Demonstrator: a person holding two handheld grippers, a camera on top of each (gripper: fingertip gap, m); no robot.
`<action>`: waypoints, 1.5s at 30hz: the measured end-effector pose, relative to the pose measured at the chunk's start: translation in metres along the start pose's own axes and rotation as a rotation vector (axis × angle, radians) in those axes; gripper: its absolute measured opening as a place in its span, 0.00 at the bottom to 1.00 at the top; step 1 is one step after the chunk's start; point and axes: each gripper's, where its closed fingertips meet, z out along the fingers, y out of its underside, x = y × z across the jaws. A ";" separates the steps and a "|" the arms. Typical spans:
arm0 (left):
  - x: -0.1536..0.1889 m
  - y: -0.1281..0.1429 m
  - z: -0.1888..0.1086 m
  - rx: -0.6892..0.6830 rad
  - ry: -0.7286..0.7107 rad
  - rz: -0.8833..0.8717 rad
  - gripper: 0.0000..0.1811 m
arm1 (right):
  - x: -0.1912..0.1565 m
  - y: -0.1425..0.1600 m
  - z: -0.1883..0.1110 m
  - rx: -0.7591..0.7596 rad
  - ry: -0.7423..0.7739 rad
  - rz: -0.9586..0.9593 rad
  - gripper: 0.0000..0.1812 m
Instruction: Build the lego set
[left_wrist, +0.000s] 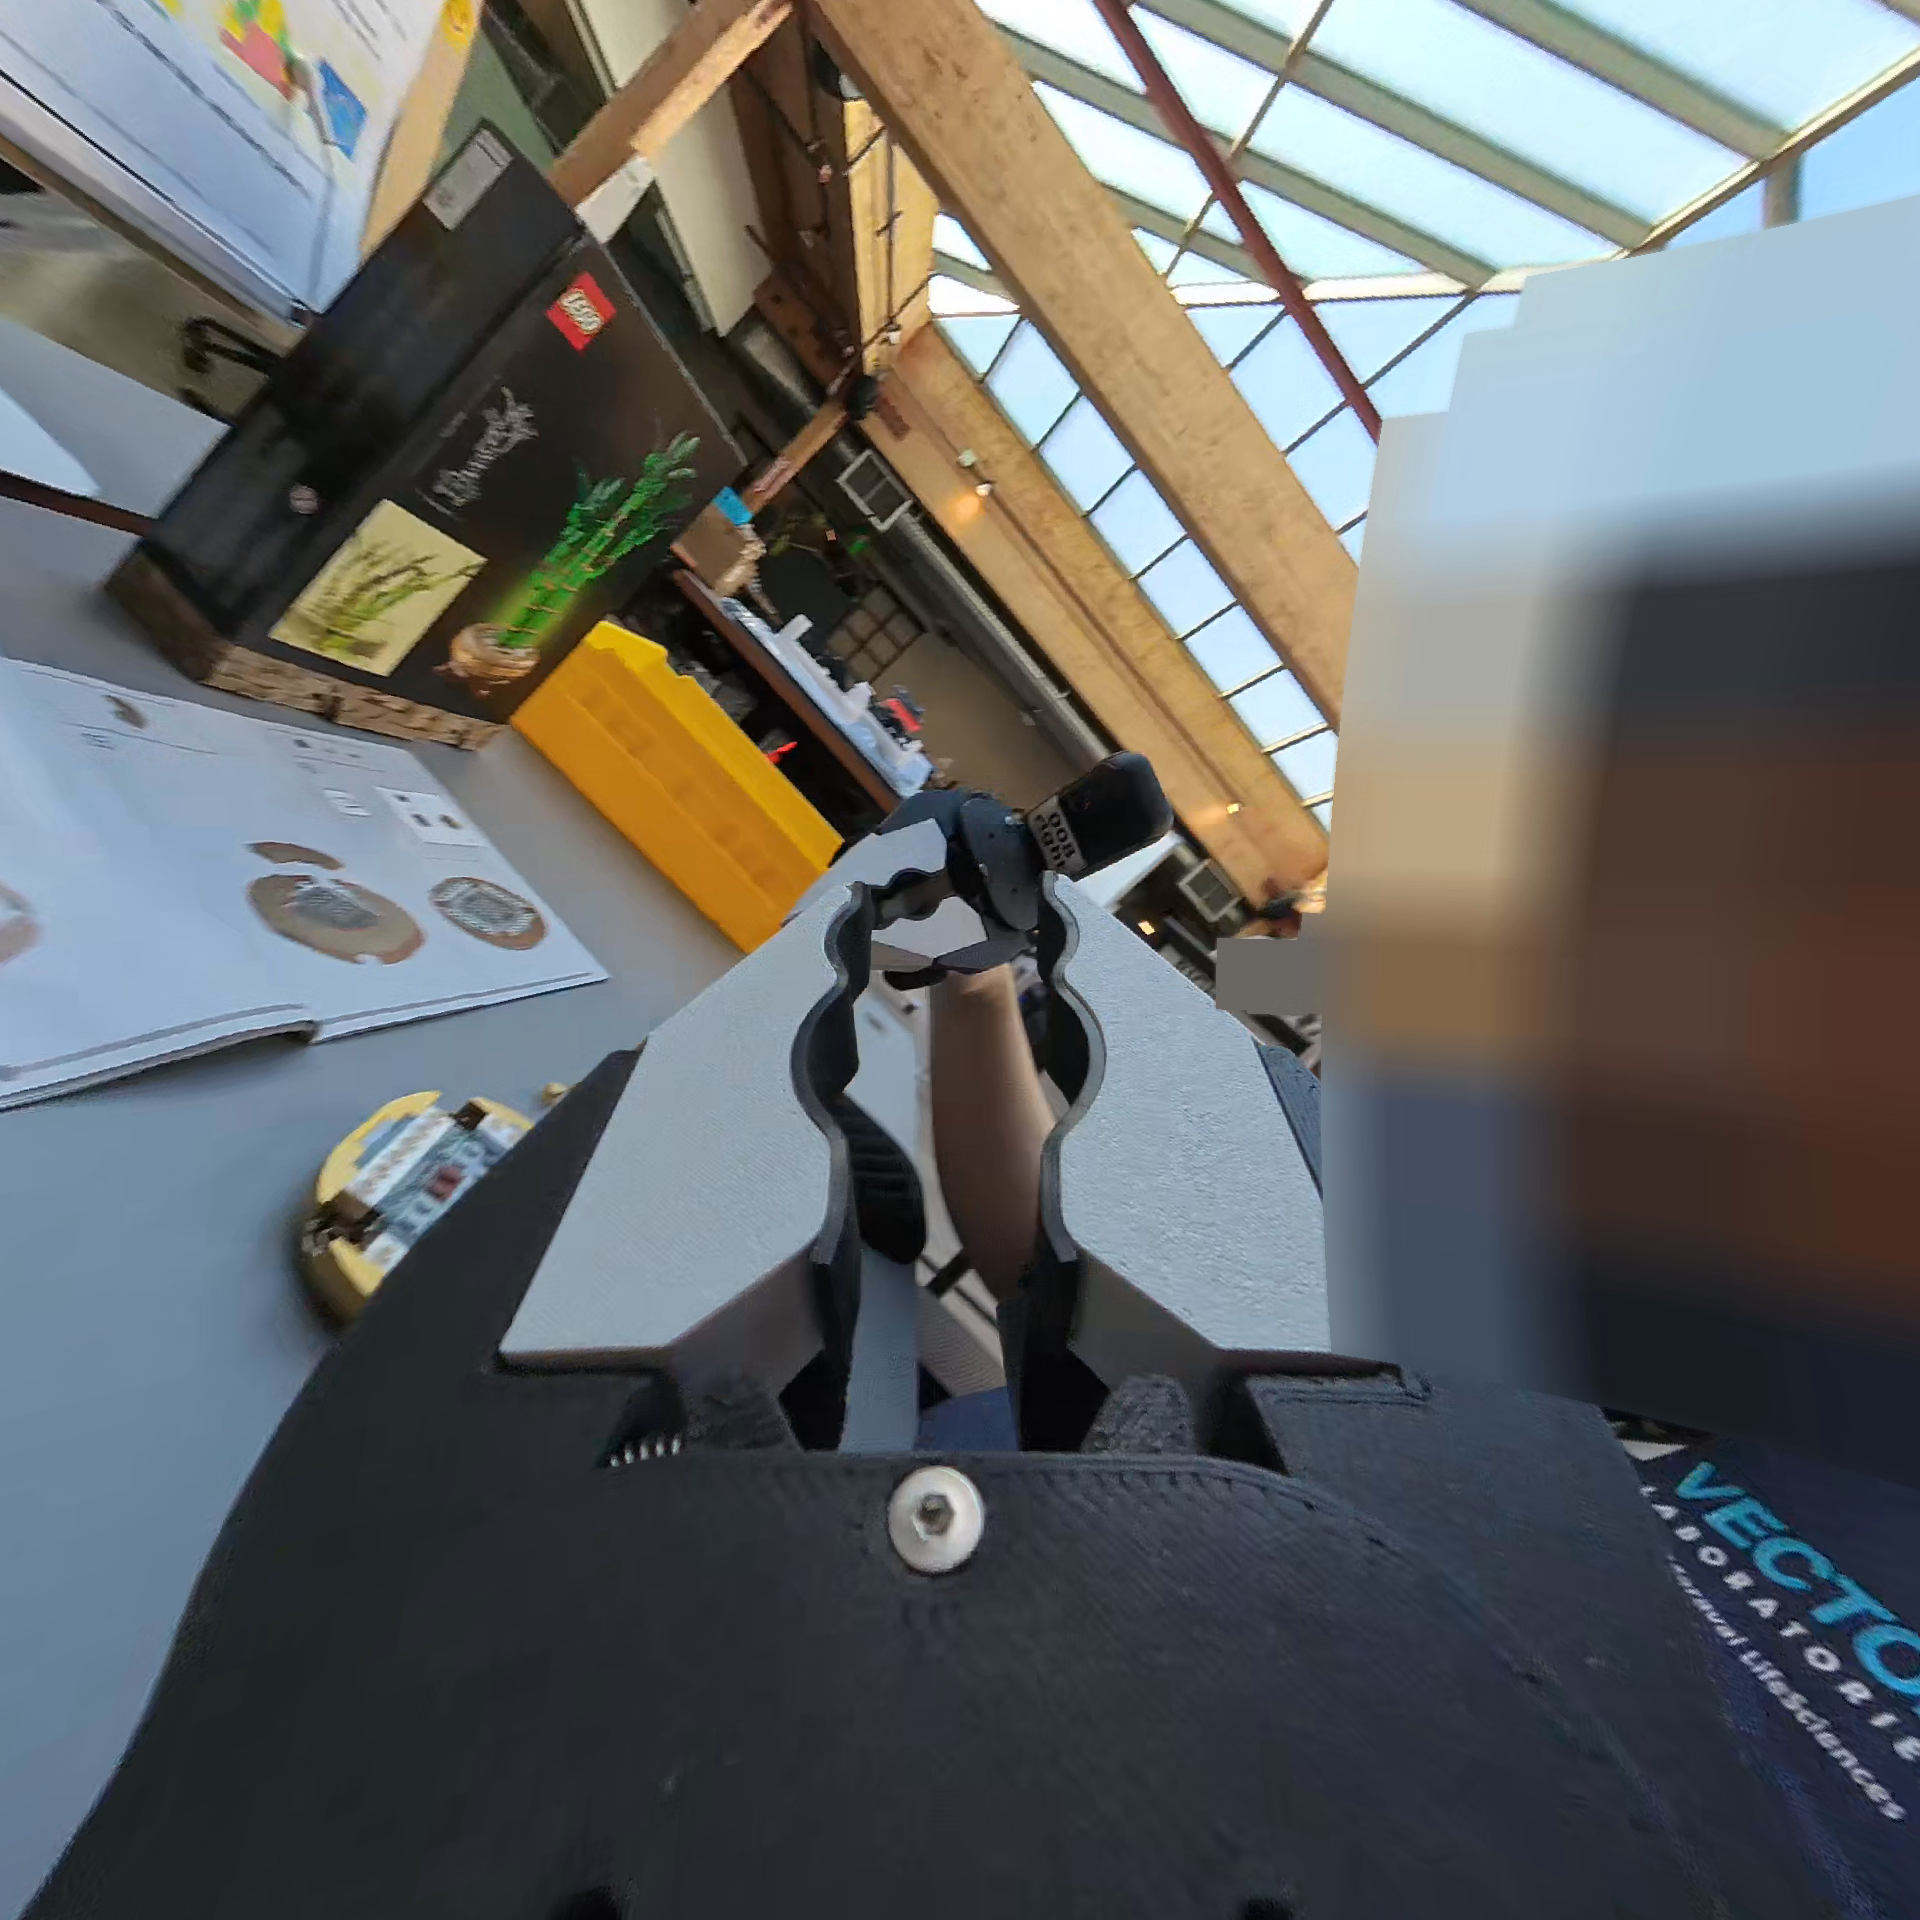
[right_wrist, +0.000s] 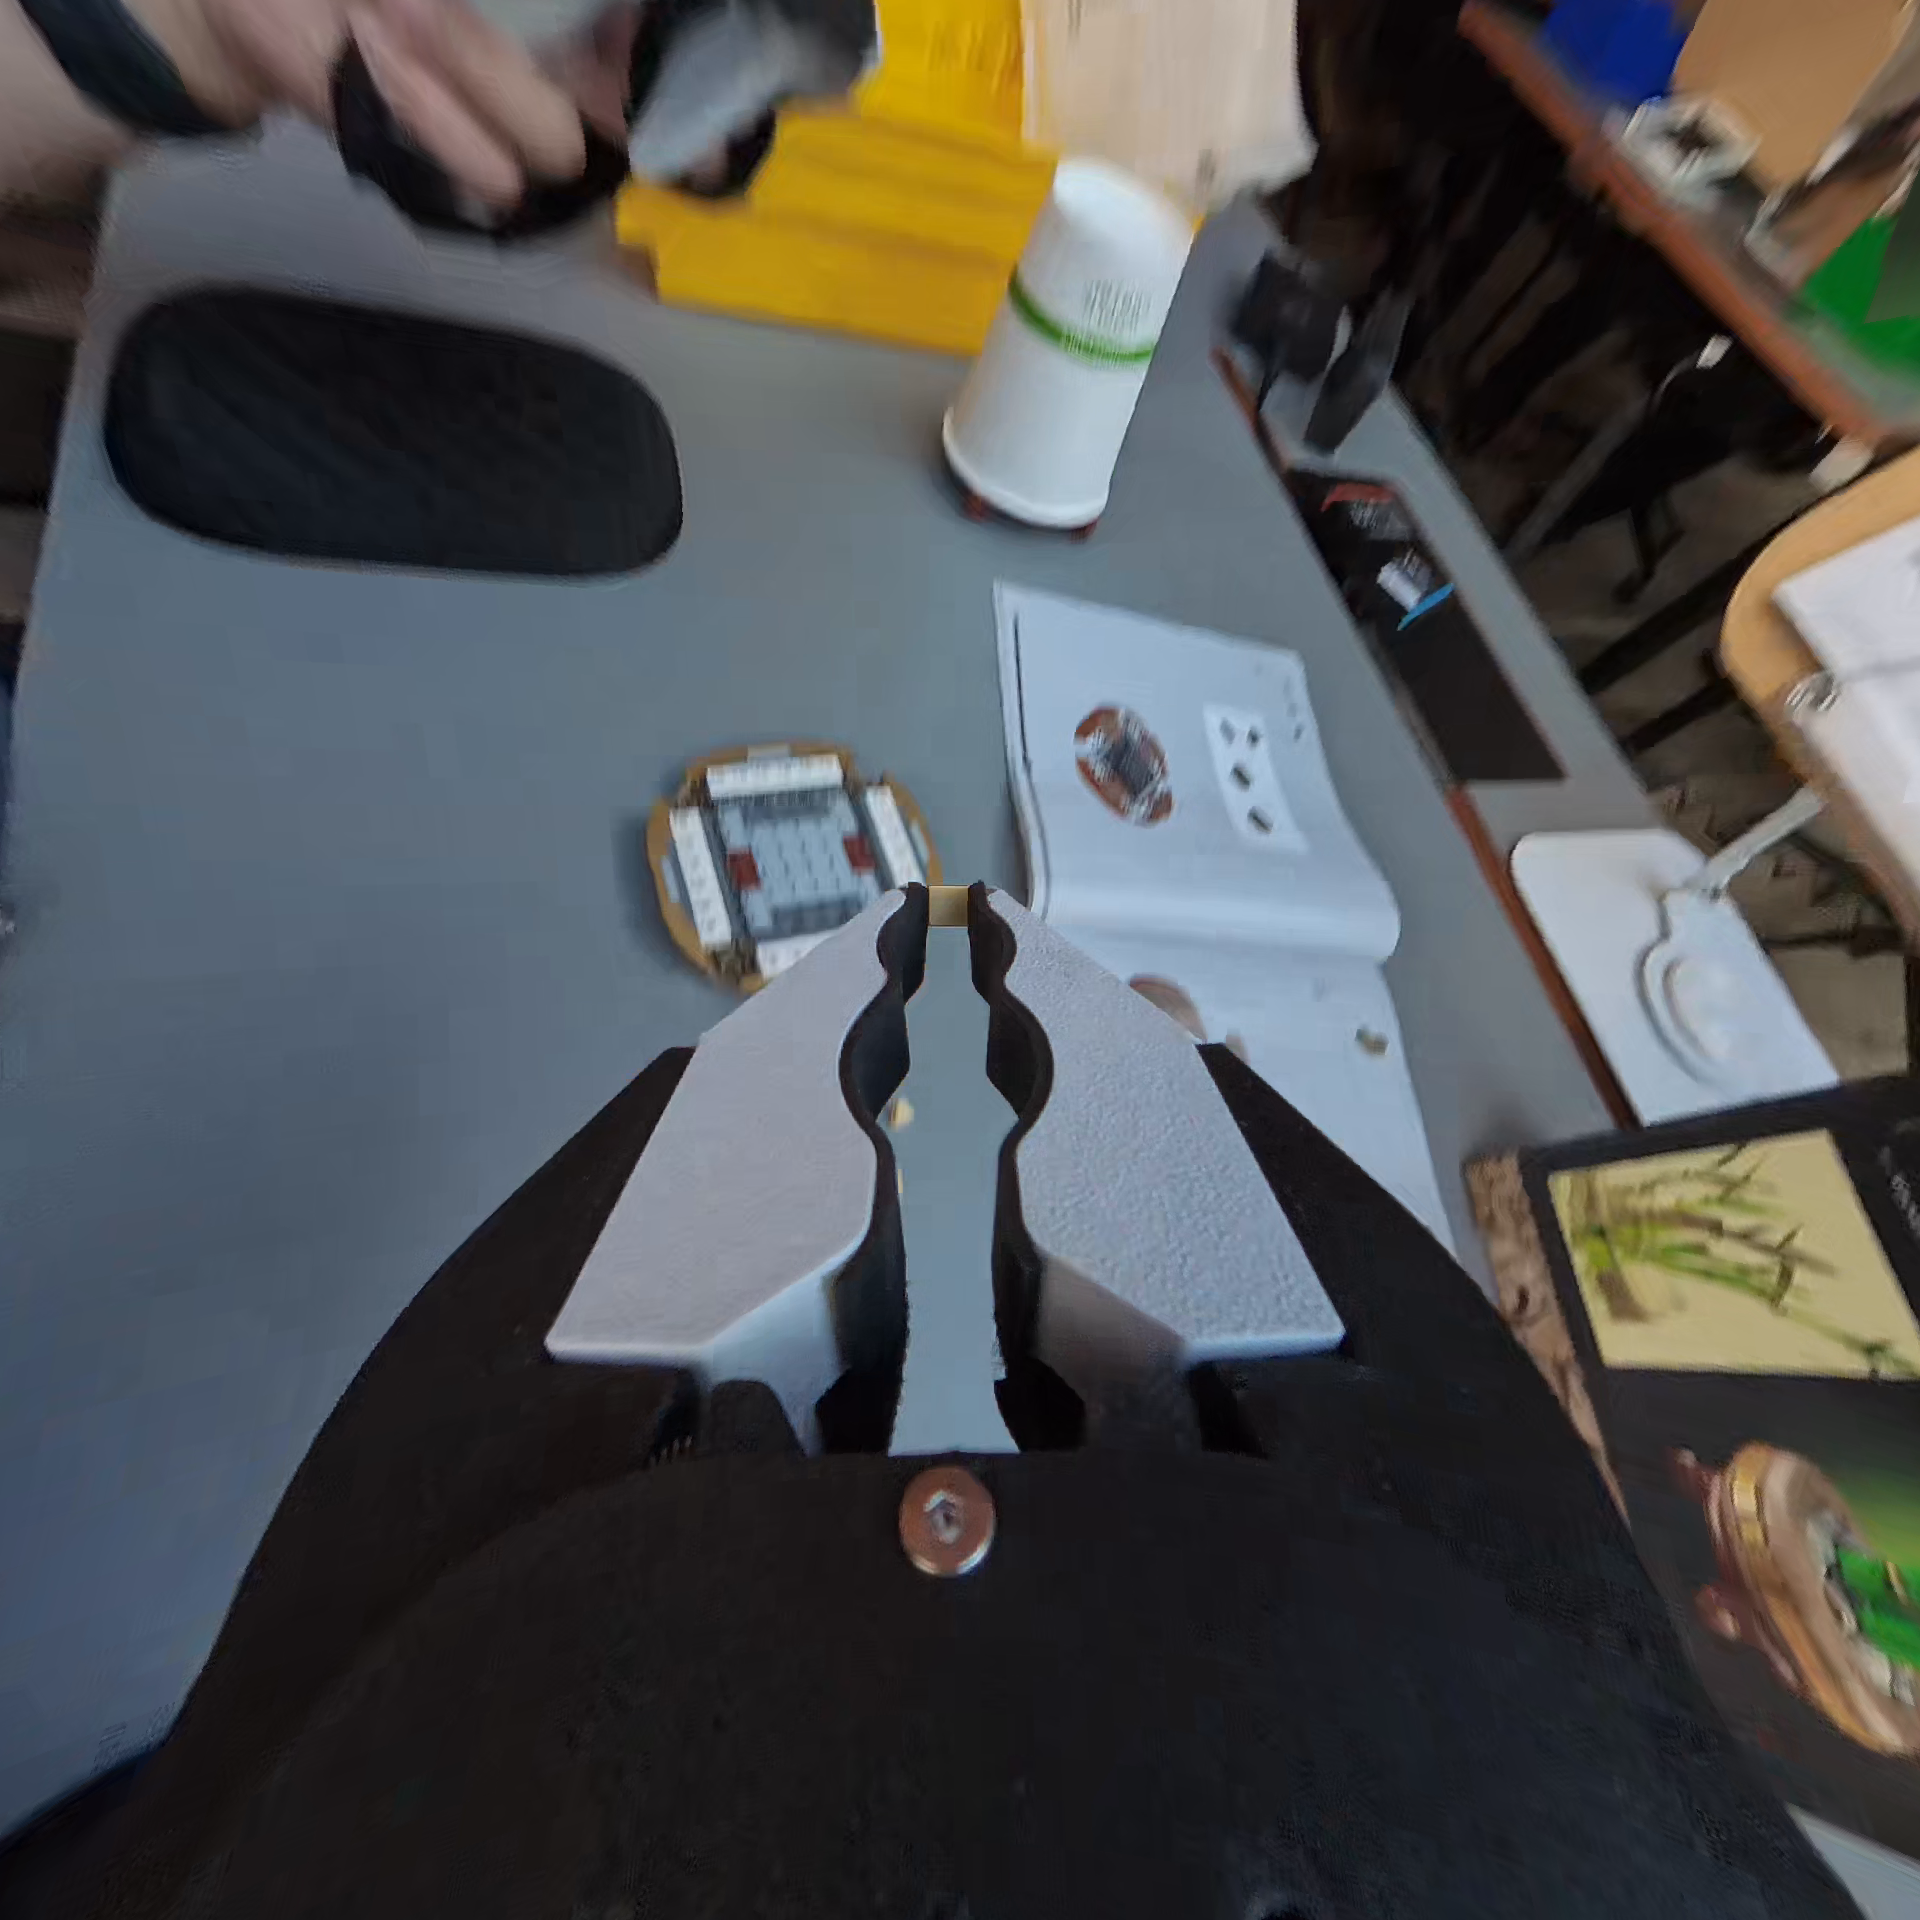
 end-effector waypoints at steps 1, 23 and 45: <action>-0.002 0.002 -0.005 -0.018 -0.047 0.038 0.17 | -0.004 0.023 -0.003 -0.091 -0.016 -0.002 0.04; -0.116 0.141 0.038 -0.939 -0.612 1.140 0.52 | -0.063 0.054 0.033 -0.055 -0.051 0.156 0.04; -0.145 0.165 0.030 -1.130 -0.547 1.077 0.31 | -0.082 0.056 0.057 -0.065 0.086 0.284 0.04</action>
